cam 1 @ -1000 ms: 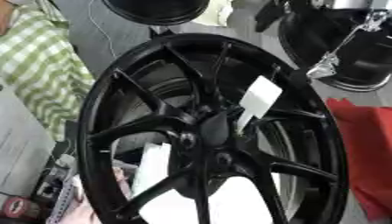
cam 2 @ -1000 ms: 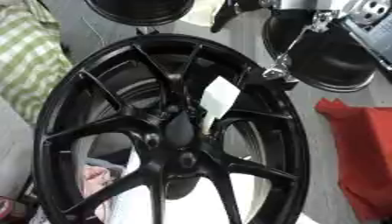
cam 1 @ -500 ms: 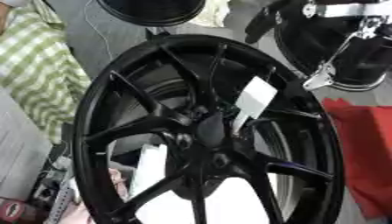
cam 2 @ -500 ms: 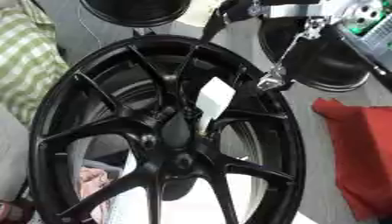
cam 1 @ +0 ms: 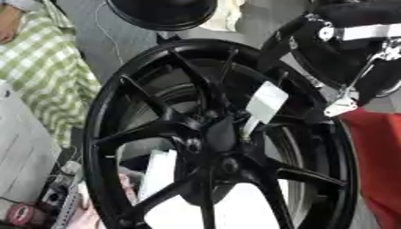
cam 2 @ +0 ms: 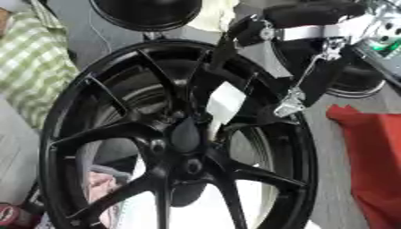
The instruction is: Pull the pin out of the wheel hub.
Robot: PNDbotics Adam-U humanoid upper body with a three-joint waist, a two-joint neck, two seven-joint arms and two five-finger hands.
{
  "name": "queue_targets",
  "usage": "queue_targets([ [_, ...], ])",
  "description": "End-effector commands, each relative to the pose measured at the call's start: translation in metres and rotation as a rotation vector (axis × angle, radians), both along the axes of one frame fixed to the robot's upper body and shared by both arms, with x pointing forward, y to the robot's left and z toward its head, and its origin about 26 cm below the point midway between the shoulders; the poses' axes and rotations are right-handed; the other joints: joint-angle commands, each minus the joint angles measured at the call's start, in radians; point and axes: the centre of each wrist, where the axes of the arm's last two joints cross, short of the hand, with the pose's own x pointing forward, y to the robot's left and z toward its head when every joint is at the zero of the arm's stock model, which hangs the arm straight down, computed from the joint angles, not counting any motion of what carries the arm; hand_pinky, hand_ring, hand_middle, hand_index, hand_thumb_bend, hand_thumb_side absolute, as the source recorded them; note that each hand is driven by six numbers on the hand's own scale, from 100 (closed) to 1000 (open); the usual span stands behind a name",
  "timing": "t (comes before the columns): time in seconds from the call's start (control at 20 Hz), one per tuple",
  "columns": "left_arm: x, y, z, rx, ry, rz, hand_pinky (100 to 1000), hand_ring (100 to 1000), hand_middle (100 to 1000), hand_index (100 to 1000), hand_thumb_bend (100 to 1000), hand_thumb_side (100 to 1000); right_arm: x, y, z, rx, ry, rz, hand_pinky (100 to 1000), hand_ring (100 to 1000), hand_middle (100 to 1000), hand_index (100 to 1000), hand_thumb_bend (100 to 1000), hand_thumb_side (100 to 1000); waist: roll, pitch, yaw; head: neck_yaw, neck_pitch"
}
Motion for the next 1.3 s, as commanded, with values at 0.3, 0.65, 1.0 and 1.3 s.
queue_targets([
  [0.3, -0.004, 0.0, 0.007, 0.014, -0.024, -0.005, 690, 588, 563, 747, 100, 798, -0.029, 0.003, 0.018, -0.23, -0.129, 0.105, 847, 865, 767, 839, 563, 125, 0.013, -0.026, 0.001, 0.005, -0.023],
  [0.65, -0.004, 0.001, 0.006, 0.014, -0.017, -0.004, 690, 587, 563, 747, 100, 799, -0.04, 0.011, 0.015, -0.197, -0.137, 0.026, 840, 864, 764, 836, 551, 119, 0.014, -0.029, -0.001, 0.007, -0.022],
  [1.0, -0.005, 0.001, 0.003, 0.014, -0.005, 0.0, 691, 587, 562, 747, 100, 803, -0.041, 0.026, 0.01, -0.139, -0.149, -0.094, 834, 867, 765, 832, 506, 128, 0.01, -0.031, -0.004, 0.005, -0.026],
  [1.3, -0.005, 0.002, 0.001, 0.015, 0.004, 0.006, 691, 586, 561, 747, 100, 807, -0.041, 0.039, 0.009, -0.1, -0.181, -0.181, 829, 868, 763, 824, 480, 112, 0.008, -0.03, -0.01, 0.008, -0.023],
])
